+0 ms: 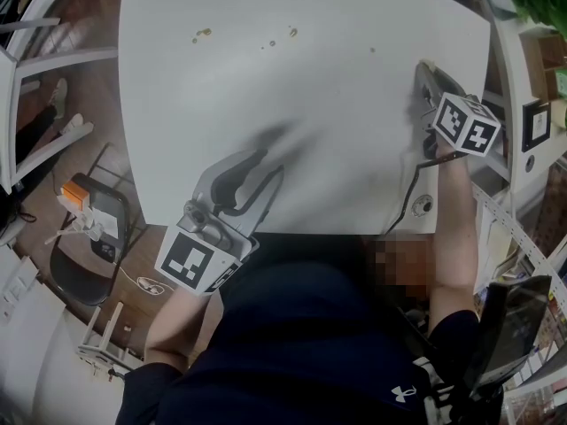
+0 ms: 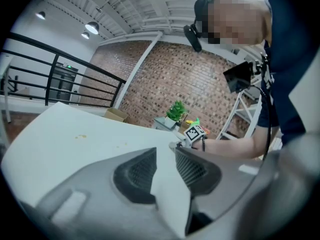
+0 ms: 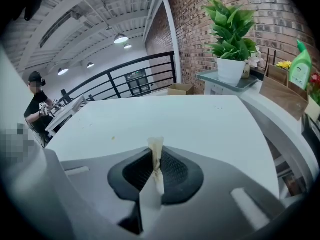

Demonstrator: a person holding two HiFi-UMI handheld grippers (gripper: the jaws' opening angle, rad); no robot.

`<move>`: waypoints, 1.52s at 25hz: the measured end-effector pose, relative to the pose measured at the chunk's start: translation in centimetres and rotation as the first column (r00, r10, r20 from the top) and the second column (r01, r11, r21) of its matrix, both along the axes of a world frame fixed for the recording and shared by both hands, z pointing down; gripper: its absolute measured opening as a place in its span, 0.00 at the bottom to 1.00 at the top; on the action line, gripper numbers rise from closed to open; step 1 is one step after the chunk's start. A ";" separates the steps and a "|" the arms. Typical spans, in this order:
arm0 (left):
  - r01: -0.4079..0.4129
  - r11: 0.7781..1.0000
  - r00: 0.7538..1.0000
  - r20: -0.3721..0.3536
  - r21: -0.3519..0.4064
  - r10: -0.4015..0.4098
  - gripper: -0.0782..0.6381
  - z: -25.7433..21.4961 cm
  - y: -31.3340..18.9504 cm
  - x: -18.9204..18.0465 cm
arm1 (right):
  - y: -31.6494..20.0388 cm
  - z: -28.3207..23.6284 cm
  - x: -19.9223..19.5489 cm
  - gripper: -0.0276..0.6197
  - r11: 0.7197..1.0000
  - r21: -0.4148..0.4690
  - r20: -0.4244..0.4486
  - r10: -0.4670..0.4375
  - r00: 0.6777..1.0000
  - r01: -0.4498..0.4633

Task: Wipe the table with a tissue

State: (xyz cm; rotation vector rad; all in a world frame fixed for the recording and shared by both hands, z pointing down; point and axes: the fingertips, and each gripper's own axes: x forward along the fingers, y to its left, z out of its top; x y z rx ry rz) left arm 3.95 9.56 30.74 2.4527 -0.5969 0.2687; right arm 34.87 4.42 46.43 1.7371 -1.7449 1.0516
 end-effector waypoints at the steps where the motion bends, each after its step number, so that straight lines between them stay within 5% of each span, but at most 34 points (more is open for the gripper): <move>1: -0.001 1.000 1.000 -0.001 0.002 0.001 0.27 -0.1 0.0 0.0 | 0.1 0.0 -0.3 0.09 1.000 -0.001 0.004 -0.004 1.000 0.004; 9: 0.004 1.000 1.000 -0.004 0.009 -0.004 0.27 -0.4 0.4 -0.7 | -0.9 -2.1 -3.1 0.09 0.997 0.073 0.122 -0.014 0.992 0.005; 24: 0.066 0.998 0.998 0.003 0.000 -0.066 0.27 0.0 -0.2 -5.3 | -3.9 -1.6 -9.3 0.09 0.991 0.075 0.096 -0.120 0.988 0.113; 38: 0.085 0.996 0.996 -0.003 -0.003 -0.085 0.27 -0.1 -0.9 -6.1 | -4.5 0.0 -8.3 0.09 0.994 0.026 0.055 -0.106 0.993 0.104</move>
